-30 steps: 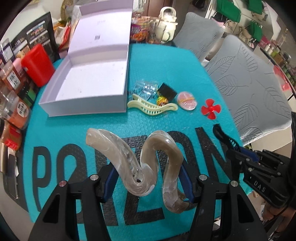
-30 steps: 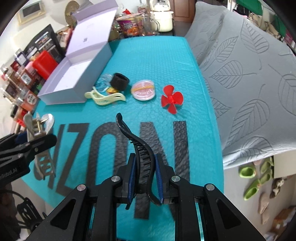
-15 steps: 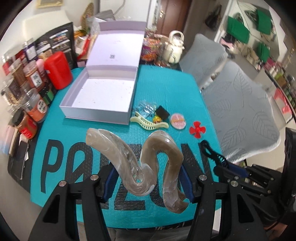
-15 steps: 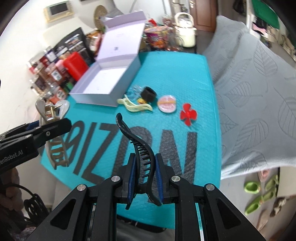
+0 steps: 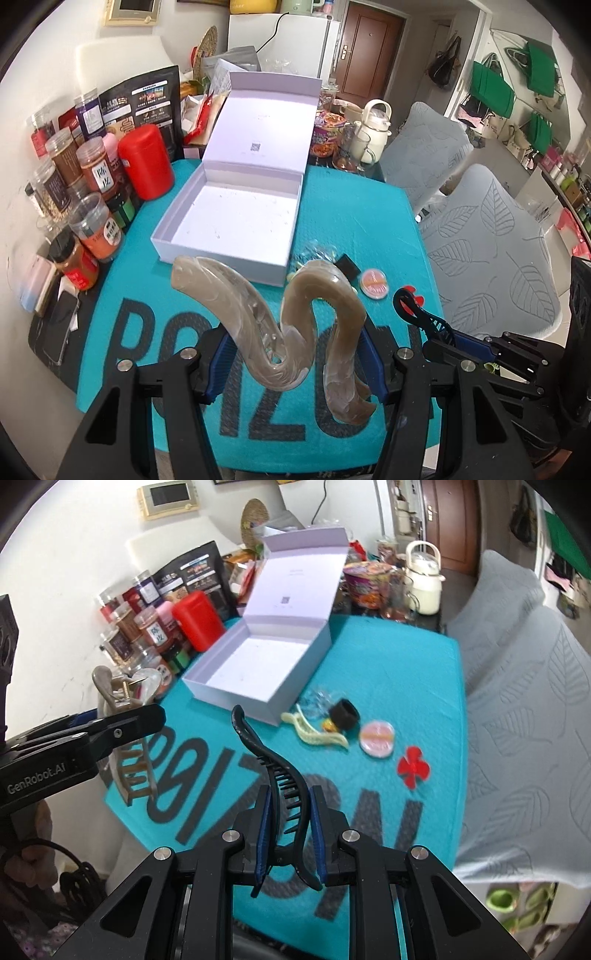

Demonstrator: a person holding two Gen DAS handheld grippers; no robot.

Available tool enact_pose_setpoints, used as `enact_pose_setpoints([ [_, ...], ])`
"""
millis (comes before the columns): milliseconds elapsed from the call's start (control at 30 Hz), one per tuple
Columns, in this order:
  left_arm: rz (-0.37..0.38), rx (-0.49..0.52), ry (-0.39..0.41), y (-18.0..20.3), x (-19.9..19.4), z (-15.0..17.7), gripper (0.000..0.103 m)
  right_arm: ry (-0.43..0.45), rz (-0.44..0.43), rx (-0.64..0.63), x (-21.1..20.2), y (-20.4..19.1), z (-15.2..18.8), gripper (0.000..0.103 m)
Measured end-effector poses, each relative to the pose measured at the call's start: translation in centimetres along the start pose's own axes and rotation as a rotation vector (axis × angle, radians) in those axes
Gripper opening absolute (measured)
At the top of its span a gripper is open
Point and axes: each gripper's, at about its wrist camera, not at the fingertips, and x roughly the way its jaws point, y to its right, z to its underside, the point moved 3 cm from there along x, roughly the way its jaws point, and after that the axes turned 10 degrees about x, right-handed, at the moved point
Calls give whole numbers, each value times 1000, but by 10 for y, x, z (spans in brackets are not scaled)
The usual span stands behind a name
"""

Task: Organize rigid objects
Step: 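Carry beige wavy clip with left tool while right tool carries black clip into box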

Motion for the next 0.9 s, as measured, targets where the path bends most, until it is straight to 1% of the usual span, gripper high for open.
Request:
enact_pose_setpoints([
  [200,3,26,12,-23,7,-25,59,21,-6,9,10,-18,-26,20],
  [500,14,58,16,-59,29,-61,59,50,-3,8,32,-44,-69,20],
  [700,28,79,-1,-78,50,-82,59,54,4,16,53,-52,-99,20],
  [900,42,102,-29,-96,79,-99,59,39,14,23,81,-56,-124,20],
])
